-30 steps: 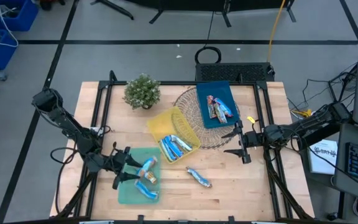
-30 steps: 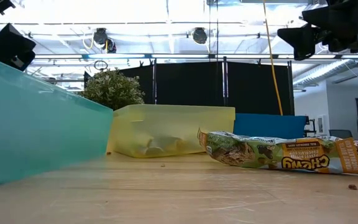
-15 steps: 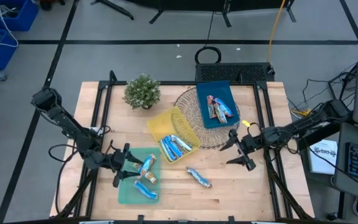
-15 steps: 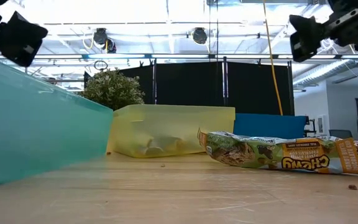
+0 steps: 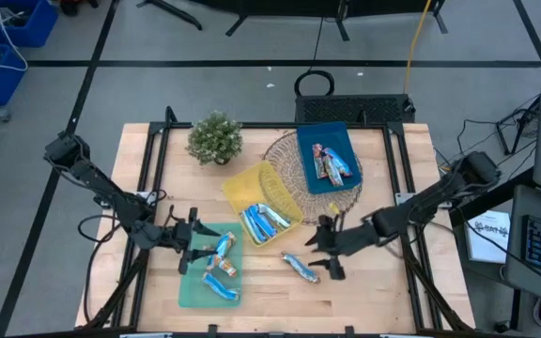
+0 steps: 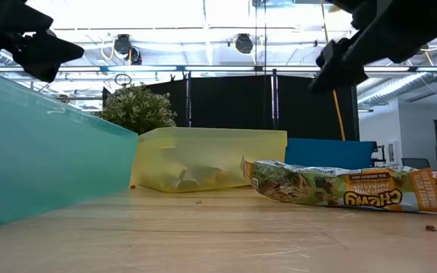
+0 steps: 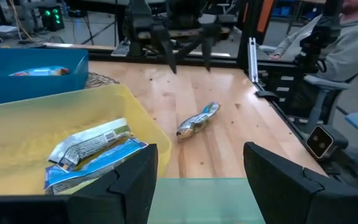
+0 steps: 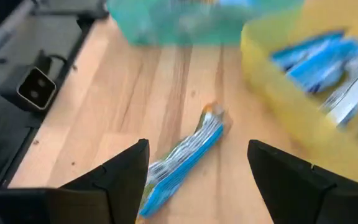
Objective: Pick and place Granola Bars by type
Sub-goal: Put the yellow granola bar into the green bin
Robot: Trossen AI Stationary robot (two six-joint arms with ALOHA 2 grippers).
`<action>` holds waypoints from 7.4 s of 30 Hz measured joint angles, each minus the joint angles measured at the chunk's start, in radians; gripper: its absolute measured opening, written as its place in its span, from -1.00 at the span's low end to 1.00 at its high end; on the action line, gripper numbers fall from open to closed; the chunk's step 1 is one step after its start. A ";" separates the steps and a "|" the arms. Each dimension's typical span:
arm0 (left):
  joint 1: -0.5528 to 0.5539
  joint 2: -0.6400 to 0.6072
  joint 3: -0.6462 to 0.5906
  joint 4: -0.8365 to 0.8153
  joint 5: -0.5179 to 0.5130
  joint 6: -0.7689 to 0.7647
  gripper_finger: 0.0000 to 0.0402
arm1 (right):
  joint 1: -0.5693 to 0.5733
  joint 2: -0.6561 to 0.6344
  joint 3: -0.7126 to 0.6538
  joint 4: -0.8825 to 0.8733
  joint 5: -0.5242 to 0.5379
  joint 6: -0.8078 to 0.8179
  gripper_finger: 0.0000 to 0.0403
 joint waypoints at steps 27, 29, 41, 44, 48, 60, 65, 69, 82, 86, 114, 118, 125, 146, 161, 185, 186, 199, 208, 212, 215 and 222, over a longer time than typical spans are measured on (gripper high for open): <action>0.006 0.000 0.000 -0.030 0.013 -0.001 0.20 | 0.048 0.316 0.091 -0.003 -0.232 0.566 0.30; 0.006 0.000 0.000 -0.031 0.013 -0.005 0.20 | 0.049 0.327 0.091 0.000 -0.240 0.580 0.30; 0.006 0.000 0.000 -0.034 0.013 -0.010 0.20 | 0.048 0.362 0.093 -0.013 -0.208 0.558 -0.19; 0.006 0.000 0.000 -0.033 0.013 -0.010 0.20 | 0.047 0.363 0.092 -0.023 -0.207 0.527 -0.49; 0.006 0.000 0.000 -0.033 0.012 -0.010 0.20 | 0.047 0.364 0.091 -0.019 -0.204 0.455 -0.88; 0.006 0.000 0.000 -0.016 0.009 -0.010 0.20 | 0.048 0.329 0.087 0.037 -0.126 0.216 -0.95; 0.006 0.000 0.000 -0.015 0.000 -0.009 0.20 | 0.047 0.267 0.087 0.047 -0.060 0.122 -0.95; 0.016 0.000 0.000 -0.015 -0.021 -0.009 0.20 | 0.041 0.236 0.088 0.159 -0.052 0.015 -0.96; 0.082 0.000 0.000 0.101 -0.019 0.046 0.20 | -0.010 0.236 0.089 0.437 -0.136 -0.242 -0.96; 0.149 0.011 0.000 0.225 0.005 0.129 0.20 | -0.041 0.236 0.089 0.520 -0.137 -0.332 -0.96; 0.370 0.543 0.190 0.561 0.342 0.287 0.20 | -0.158 0.236 0.090 0.712 -0.243 -0.429 -0.96; 0.411 0.551 0.212 0.562 0.366 0.291 0.20 | -0.156 0.236 0.090 0.710 -0.242 -0.408 -0.96; 0.469 0.550 0.213 0.608 0.523 0.249 0.20 | -0.156 0.235 0.090 0.691 -0.242 -0.401 -0.96; 0.474 0.545 0.213 0.641 0.773 0.231 0.20 | -0.156 0.235 0.090 0.671 -0.242 -0.402 -0.96; 0.474 0.545 0.213 0.641 0.797 0.330 -0.42 | -0.155 0.235 0.090 0.664 -0.243 -0.387 -0.96; 0.474 0.545 0.212 0.634 0.854 0.383 -0.83 | -0.156 0.235 0.090 0.658 -0.240 -0.387 0.03; 0.474 0.545 0.212 0.634 0.853 0.383 -0.83 | -0.156 0.235 0.090 0.658 -0.240 -0.387 0.11; 0.453 0.409 0.142 0.539 0.805 0.348 -0.84 | -0.156 0.161 0.090 0.573 -0.238 -0.371 0.56; 0.290 0.131 0.008 0.281 0.482 0.272 -0.84 | -0.156 -0.014 0.090 0.311 -0.234 -0.366 0.52; 0.190 0.037 -0.051 0.200 0.345 0.177 -0.84 | -0.156 -0.072 0.090 0.206 -0.232 -0.341 0.52; 0.115 -0.006 -0.094 0.173 0.250 0.103 -0.85 | -0.157 -0.106 0.090 0.150 -0.204 -0.327 0.52; -0.043 -0.037 -0.137 0.088 0.112 -0.106 -0.85 | -0.158 -0.131 0.090 0.060 -0.152 -0.304 0.52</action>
